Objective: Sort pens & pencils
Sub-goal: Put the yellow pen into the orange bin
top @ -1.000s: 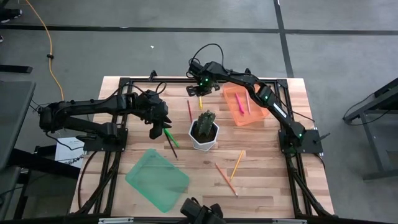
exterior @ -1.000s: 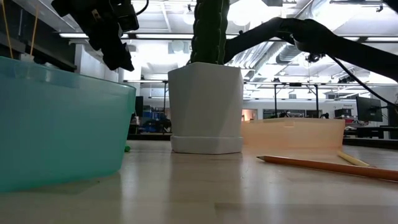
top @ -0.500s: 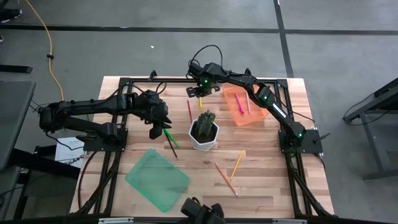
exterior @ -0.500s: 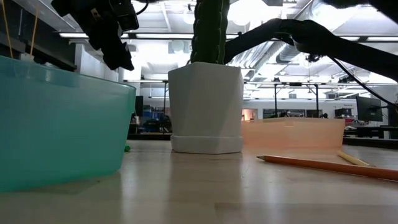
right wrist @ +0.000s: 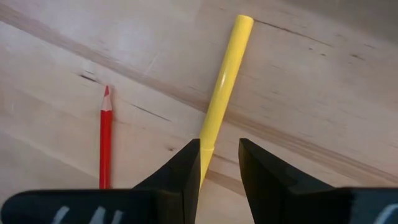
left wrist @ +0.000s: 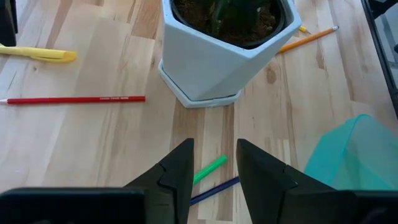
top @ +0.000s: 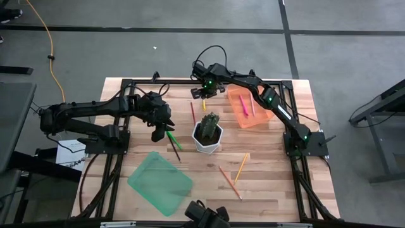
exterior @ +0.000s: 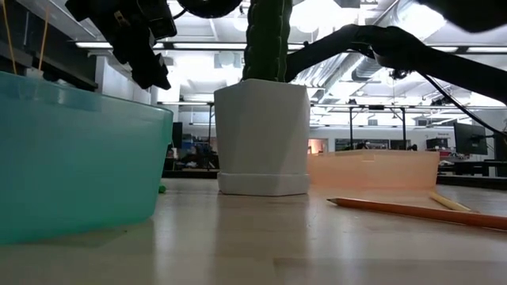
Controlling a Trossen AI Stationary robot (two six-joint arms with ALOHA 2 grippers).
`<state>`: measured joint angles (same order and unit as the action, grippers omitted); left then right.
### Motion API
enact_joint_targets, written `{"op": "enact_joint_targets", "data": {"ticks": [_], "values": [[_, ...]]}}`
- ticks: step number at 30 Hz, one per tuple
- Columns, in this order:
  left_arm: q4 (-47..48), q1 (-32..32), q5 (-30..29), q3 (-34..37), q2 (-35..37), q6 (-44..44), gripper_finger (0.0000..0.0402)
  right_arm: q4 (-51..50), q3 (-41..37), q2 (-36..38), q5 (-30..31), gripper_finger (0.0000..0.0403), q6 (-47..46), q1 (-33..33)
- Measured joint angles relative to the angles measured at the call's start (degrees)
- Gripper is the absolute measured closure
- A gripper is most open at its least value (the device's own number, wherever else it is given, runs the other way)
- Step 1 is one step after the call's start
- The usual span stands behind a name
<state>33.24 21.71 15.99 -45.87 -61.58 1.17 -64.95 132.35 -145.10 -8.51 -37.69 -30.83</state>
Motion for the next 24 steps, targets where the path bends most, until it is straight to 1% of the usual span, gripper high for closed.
{"op": "enact_joint_targets", "data": {"ticks": [13, 24], "values": [[0.0, 0.0, 0.1, 0.0, 0.0, 0.3, 0.0293, 0.2, 0.0, 0.0, -0.6, 0.0302, -0.7, 0.0], [0.1, 0.0, 1.0, 0.0, 0.0, 0.7, 0.0293, 2.7, 0.0, 0.0, -4.0, 0.0302, 0.6, 0.3]]}}
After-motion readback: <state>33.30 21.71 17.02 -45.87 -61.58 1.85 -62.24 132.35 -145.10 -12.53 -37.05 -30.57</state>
